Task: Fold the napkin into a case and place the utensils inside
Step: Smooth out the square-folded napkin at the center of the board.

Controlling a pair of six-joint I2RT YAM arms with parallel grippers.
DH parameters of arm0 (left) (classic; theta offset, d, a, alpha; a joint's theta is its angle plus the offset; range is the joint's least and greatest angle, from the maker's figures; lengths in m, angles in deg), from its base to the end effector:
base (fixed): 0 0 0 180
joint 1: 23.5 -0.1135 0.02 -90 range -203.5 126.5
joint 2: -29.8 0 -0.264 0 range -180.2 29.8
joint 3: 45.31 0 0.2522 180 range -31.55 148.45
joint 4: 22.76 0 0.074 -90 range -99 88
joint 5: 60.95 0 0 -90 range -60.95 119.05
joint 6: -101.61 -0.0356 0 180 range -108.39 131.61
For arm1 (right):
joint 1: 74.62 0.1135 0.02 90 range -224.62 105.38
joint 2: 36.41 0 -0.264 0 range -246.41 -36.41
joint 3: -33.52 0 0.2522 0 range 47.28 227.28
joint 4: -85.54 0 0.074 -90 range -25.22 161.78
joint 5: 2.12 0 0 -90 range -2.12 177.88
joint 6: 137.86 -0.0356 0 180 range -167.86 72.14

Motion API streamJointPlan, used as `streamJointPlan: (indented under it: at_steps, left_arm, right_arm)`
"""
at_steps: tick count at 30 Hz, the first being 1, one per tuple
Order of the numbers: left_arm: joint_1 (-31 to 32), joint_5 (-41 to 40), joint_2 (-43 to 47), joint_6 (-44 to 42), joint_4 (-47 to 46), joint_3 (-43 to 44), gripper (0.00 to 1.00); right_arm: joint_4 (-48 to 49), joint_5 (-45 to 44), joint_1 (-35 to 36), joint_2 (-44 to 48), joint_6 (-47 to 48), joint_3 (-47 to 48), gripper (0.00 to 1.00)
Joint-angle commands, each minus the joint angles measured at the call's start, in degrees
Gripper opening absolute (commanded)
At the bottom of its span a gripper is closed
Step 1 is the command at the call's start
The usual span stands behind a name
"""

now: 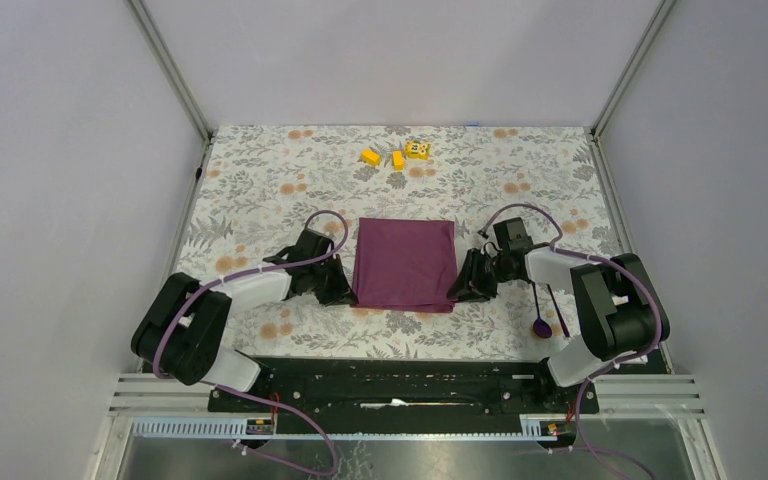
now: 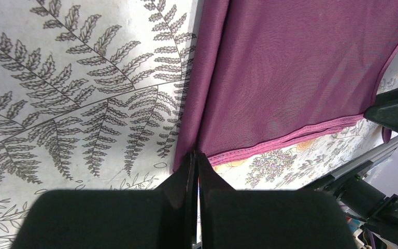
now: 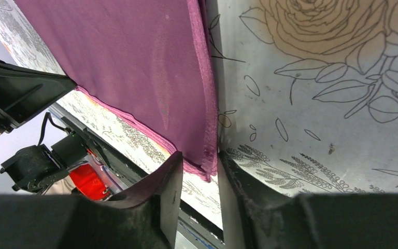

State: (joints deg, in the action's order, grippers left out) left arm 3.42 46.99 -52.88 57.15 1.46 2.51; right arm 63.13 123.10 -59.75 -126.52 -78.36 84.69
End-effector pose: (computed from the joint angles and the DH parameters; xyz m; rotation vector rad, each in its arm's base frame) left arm 0.2168 -0.1224 0.1387 -0.3295 2.7593 -0.8073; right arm 0.2519 0.0881 0.1285 0.1516 2.7275 1.0655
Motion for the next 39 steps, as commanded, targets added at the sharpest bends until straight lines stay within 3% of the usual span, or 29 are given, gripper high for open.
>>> streamJointPlan:
  at_steps: [1, 7, 11, 39]
  left_arm:
    - [-0.3, -0.9, 1.7, -0.1, -0.7, -0.7, 0.0]
    - [-0.3, 0.1, 3.6, -0.1, 0.7, 1.0, 0.0]
    - [-0.3, -0.1, 5.1, -0.1, 2.1, 1.8, 0.0]
    - [-1.4, -4.3, 5.8, -2.0, 5.4, 0.6, 0.0]
  right_arm:
    - [-0.4, 0.0, -0.2, 0.6, -0.2, -0.4, 0.33]
    - [-2.3, 0.1, -0.2, 3.0, -0.3, 0.8, 0.1]
    - [-3.8, -0.1, -0.2, 4.7, -0.4, 1.3, 0.0]
    - [-4.2, -1.5, 4.3, 3.4, -1.9, 1.7, 0.0]
